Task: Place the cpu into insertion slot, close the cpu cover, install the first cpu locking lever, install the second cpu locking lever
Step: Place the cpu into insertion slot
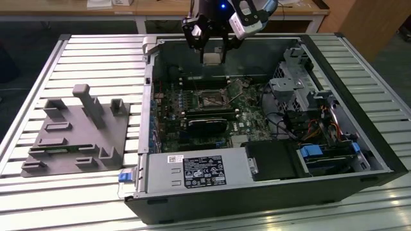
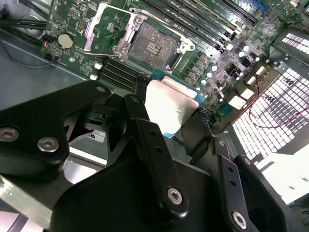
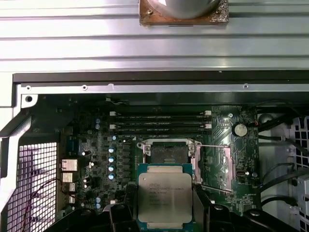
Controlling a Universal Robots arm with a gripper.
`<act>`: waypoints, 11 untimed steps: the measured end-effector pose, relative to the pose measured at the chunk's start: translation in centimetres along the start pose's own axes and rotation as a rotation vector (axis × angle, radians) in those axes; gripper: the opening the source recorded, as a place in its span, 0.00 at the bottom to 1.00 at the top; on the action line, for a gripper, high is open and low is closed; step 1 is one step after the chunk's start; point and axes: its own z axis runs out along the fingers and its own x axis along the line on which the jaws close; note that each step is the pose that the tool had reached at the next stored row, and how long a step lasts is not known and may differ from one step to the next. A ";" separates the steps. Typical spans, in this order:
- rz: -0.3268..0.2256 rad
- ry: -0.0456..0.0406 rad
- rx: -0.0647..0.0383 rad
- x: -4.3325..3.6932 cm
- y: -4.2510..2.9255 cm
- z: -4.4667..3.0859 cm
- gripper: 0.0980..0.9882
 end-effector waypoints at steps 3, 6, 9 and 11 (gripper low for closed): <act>0.000 0.0000 0.000 0.00 -0.02 0.25 0.50; 0.000 0.0000 0.000 -0.01 -0.05 0.52 0.50; 0.000 0.0000 0.000 -0.02 -0.08 0.85 0.50; 0.000 0.0000 0.000 -0.02 -0.10 1.08 0.50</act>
